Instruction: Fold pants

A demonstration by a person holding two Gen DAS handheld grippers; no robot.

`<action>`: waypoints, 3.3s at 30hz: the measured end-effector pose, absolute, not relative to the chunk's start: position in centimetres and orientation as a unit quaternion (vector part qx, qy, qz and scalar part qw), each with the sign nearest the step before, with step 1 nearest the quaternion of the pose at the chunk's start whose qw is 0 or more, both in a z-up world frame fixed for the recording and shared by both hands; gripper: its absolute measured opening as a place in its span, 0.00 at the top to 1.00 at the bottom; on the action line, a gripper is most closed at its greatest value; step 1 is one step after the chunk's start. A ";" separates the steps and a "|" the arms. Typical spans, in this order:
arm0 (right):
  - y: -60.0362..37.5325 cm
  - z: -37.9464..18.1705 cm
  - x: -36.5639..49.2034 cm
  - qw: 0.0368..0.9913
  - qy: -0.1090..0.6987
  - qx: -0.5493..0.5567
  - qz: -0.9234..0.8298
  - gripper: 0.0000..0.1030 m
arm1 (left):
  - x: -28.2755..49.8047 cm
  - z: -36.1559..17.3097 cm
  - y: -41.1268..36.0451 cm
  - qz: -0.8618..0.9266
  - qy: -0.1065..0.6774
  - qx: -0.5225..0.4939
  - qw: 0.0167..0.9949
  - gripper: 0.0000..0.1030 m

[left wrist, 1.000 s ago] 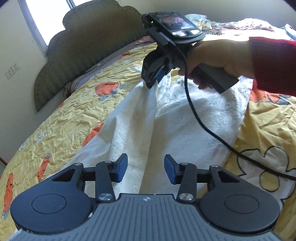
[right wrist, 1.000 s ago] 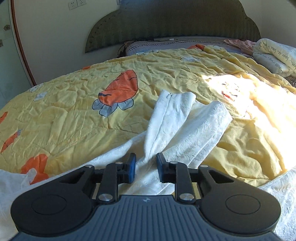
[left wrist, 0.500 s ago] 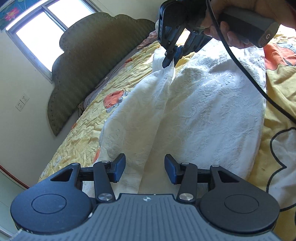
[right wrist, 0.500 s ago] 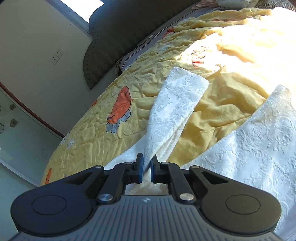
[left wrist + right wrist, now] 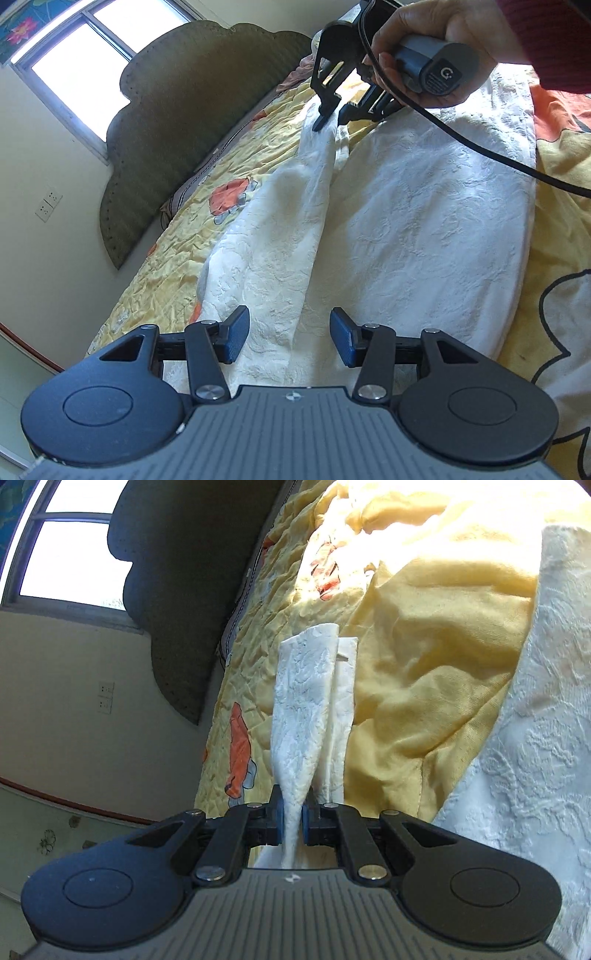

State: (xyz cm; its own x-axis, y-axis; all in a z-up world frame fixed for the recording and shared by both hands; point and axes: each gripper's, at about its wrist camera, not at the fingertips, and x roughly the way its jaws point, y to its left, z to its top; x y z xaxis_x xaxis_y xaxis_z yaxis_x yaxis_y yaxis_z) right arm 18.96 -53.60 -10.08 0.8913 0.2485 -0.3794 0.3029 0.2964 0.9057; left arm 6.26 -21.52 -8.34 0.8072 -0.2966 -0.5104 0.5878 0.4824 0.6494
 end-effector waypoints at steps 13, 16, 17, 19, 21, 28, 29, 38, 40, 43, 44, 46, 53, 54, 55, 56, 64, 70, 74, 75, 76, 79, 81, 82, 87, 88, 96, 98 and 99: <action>-53.7 0.3 10.7 0.839 0.147 0.523 0.033 0.94 | 5.2 -7.2 -21.8 -0.249 0.125 0.409 0.869 0.87; -54.4 -0.5 9.8 0.839 0.159 0.520 0.018 0.94 | 5.0 -5.7 -21.4 -0.275 0.151 0.366 0.876 0.92; -54.8 -1.2 10.4 0.834 0.168 0.526 0.016 0.94 | 5.3 -5.1 -21.1 -0.295 0.172 0.343 0.875 0.92; -55.2 -1.5 11.8 0.832 0.195 0.519 0.012 0.94 | 5.9 -4.2 -20.8 -0.320 0.201 0.305 0.874 0.92; -54.7 0.0 12.3 0.852 0.195 0.485 0.017 0.94 | 6.5 -2.9 -20.1 -0.302 0.199 0.270 0.892 0.92; -53.6 2.2 5.4 0.905 0.125 0.406 0.016 0.94 | 5.7 1.3 -17.9 -0.366 0.232 0.179 0.883 0.92; -54.0 0.5 4.8 0.896 0.155 0.416 -0.009 0.94 | 5.5 0.4 -18.1 -0.386 0.255 0.177 0.869 0.92; -55.6 -9.0 -0.6 0.814 0.227 0.528 -0.088 0.94 | 4.1 -3.4 -18.4 -0.412 0.303 0.196 0.837 0.92; -55.6 -8.7 -0.7 0.817 0.228 0.522 -0.088 0.94 | 4.0 -3.0 -18.1 -0.415 0.299 0.196 0.837 0.92; -55.7 -8.8 -0.3 0.816 0.233 0.520 -0.099 0.92 | 4.2 -3.8 -18.6 -0.413 0.309 0.204 0.832 0.92; -55.9 -8.9 -0.1 0.811 0.235 0.524 -0.110 0.90 | 4.2 -4.2 -18.7 -0.412 0.317 0.204 0.830 0.92; -56.6 -9.6 0.1 0.797 0.225 0.546 -0.123 0.89 | 4.1 -4.6 -18.8 -0.409 0.316 0.209 0.830 0.92; -57.9 -9.8 -2.1 0.801 0.184 0.549 -0.154 0.94 | 4.3 -4.0 -18.2 -0.410 0.320 0.194 0.832 0.92; -57.7 -9.2 -2.6 0.812 0.188 0.529 -0.159 0.94 | 4.3 -3.8 -18.1 -0.411 0.319 0.193 0.832 0.92; -57.5 -8.6 -2.9 0.820 0.192 0.515 -0.161 0.94 | 4.2 -3.6 -18.1 -0.412 0.318 0.195 0.831 0.92; -57.6 -8.4 -3.2 0.822 0.196 0.508 -0.167 0.94 | 4.1 -3.7 -18.1 -0.414 0.318 0.198 0.830 0.92; -58.6 -8.7 -3.3 0.813 0.209 0.508 -0.193 0.92 | 3.2 -4.5 -18.6 -0.420 0.316 0.235 0.817 0.92; -54.5 -3.5 -3.9 0.870 0.140 0.329 -0.338 0.84 | 2.9 -3.7 -17.9 -0.448 0.326 0.226 0.801 0.77; -51.7 -1.7 3.1 0.929 0.234 0.236 -0.159 0.54 | 2.2 -1.3 -17.1 -0.484 0.310 0.191 0.796 0.60; -50.7 -2.1 5.6 0.930 0.277 0.218 -0.101 0.37 | 2.2 -0.7 -16.9 -0.482 0.300 0.187 0.802 0.53; -50.0 -2.6 7.3 0.930 0.296 0.205 -0.077 0.36 | 2.4 -0.2 -16.8 -0.471 0.287 0.185 0.814 0.49; -48.5 -4.2 12.2 0.924 0.353 0.133 -0.066 0.36 | 4.3 0.2 -16.5 -0.394 0.265 0.200 0.857 0.30; -48.7 -5.2 14.3 0.917 0.376 0.102 -0.086 0.36 | 6.5 -0.4 -16.1 -0.343 0.275 0.207 0.874 0.30; -49.2 -5.4 15.0 0.916 0.376 0.095 -0.099 0.37 | 7.7 -1.0 -15.7 -0.325 0.292 0.208 0.875 0.30; -47.8 -2.4 12.7 0.928 0.342 0.115 -0.093 0.35 | 11.6 -3.4 -13.2 -0.205 0.335 0.223 0.892 0.37; -46.2 -1.9 11.8 0.934 0.337 0.107 -0.053 0.35 | 11.6 -3.3 -12.9 -0.206 0.331 0.214 0.896 0.36; -41.0 -4.5 11.3 0.923 0.381 -0.011 -0.053 0.29 | 10.9 -5.1 -14.8 -0.211 0.333 0.228 0.890 0.34; -41.5 -2.9 10.1 0.932 0.357 0.003 -0.070 0.29 | 9.9 -4.4 -14.8 -0.235 0.321 0.215 0.892 0.31; -41.4 -2.1 9.5 0.937 0.347 0.019 -0.045 0.29 | 9.4 -4.2 -14.8 -0.242 0.319 0.212 0.892 0.26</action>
